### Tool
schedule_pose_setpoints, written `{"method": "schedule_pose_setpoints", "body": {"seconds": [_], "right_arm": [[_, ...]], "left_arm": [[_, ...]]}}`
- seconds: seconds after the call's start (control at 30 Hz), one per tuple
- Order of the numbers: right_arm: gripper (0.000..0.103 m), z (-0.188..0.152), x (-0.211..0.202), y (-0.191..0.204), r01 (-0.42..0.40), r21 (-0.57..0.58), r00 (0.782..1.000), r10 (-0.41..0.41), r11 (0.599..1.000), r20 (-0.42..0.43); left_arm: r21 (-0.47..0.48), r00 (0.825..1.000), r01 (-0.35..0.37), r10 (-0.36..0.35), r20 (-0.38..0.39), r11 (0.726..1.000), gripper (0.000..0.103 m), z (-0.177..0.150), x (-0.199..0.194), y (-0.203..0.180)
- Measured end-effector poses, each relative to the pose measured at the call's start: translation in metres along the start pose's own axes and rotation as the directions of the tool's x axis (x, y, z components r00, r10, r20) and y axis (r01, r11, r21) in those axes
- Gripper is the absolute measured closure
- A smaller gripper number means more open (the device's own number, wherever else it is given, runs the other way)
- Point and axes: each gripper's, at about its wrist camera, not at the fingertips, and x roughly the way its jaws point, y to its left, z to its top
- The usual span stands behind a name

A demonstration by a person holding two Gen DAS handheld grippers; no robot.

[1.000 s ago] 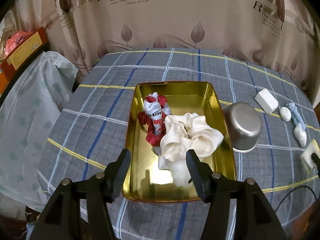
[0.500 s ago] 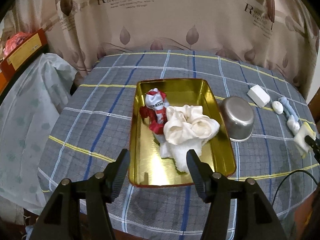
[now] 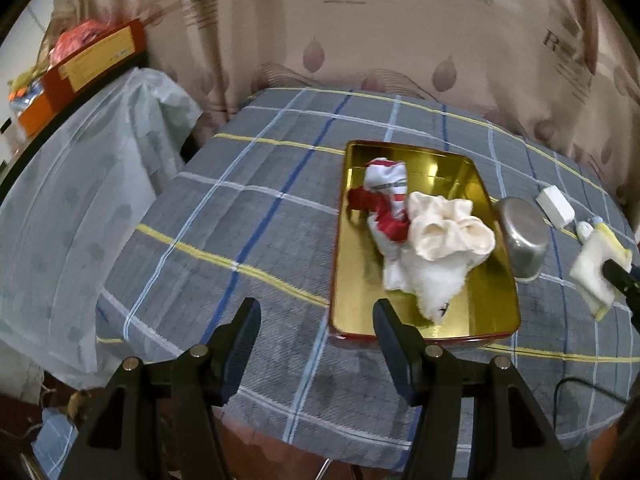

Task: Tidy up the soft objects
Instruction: 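Carry the yellow-trimmed cloth into the gold tray and open right tool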

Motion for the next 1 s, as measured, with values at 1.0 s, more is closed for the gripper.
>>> {"method": "schedule_pose_setpoints", "body": {"seconds": [1.0], "right_arm": [[0.076, 0.048, 0.135, 0.091, -0.104, 0.020, 0.989, 0.105, 0.994, -0.099]], "left_arm": [[-0.125, 1.000, -0.009, 0.010, 0.008, 0.992, 0.043, 0.004, -0.005, 0.041]]}}
